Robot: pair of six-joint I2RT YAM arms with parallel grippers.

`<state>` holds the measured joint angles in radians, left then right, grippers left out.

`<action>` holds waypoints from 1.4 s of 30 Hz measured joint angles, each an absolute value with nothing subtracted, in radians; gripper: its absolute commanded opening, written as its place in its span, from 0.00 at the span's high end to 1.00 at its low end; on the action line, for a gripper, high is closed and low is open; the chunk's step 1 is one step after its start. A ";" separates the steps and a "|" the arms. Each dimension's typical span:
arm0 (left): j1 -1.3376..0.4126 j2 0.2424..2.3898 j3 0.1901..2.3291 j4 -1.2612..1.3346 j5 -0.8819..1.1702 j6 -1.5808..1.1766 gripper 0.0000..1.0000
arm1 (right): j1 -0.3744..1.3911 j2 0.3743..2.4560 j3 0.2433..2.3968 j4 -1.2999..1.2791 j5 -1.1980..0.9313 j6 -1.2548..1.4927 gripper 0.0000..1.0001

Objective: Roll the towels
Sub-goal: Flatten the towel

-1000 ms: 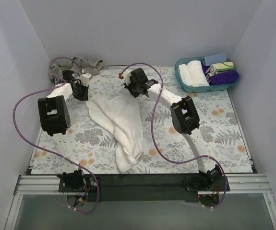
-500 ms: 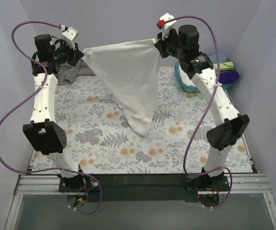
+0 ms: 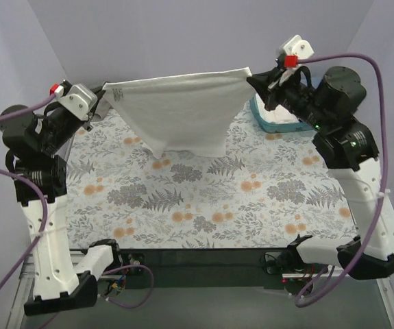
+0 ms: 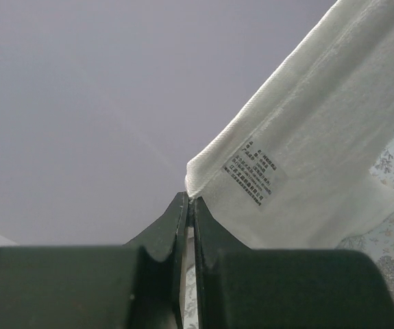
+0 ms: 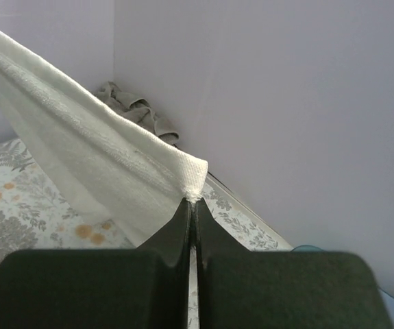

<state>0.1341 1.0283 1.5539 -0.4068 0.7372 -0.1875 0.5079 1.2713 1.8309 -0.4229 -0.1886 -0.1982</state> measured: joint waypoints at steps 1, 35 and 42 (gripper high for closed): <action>0.134 0.991 1.543 -0.405 0.731 -0.188 1.00 | 0.512 1.242 1.822 -0.430 -0.194 -0.197 0.99; 0.110 1.402 1.502 -0.175 0.551 -0.368 1.00 | 0.493 1.467 1.392 0.206 -0.072 -0.324 0.99; 0.063 1.749 1.475 -0.173 0.474 -0.281 1.00 | 0.459 1.827 1.470 0.264 0.010 -0.376 0.99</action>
<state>0.0631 1.7489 1.4754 -0.1730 0.4740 -0.2813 0.4595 1.8271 1.4704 0.2642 0.0101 -0.3756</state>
